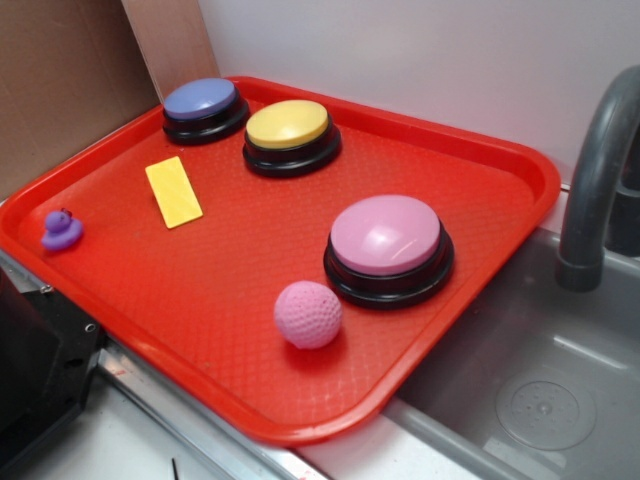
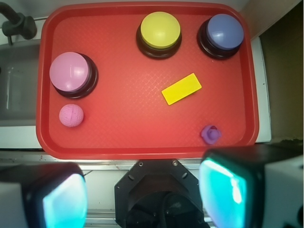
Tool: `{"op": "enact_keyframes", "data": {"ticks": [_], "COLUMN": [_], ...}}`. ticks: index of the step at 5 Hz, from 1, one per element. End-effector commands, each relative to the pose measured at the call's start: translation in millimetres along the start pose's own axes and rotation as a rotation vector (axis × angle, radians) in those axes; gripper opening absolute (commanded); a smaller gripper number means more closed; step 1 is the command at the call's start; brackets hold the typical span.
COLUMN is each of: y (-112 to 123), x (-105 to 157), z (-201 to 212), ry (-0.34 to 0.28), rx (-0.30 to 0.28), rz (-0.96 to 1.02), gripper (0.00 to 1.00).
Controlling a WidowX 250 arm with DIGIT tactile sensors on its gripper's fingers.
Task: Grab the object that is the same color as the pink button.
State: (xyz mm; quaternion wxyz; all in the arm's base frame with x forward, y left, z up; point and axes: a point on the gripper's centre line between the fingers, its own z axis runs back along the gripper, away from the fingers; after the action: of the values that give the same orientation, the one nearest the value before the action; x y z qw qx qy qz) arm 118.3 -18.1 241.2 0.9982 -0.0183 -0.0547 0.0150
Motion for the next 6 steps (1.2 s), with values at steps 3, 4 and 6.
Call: {"op": "enact_keyframes", "data": {"ticks": [3, 4, 6], "y": [-81.3, -107.0, -117.9], "x": [49.6, 46.7, 26.9], "z": [-42.5, -67.0, -118.9], "ry": [-0.114, -0.089, -0.063], "rx": [0.042, 0.08, -0.054], "rz": [0.004, 0.042, -0.044], "gripper": [1.0, 1.0, 1.0]}}
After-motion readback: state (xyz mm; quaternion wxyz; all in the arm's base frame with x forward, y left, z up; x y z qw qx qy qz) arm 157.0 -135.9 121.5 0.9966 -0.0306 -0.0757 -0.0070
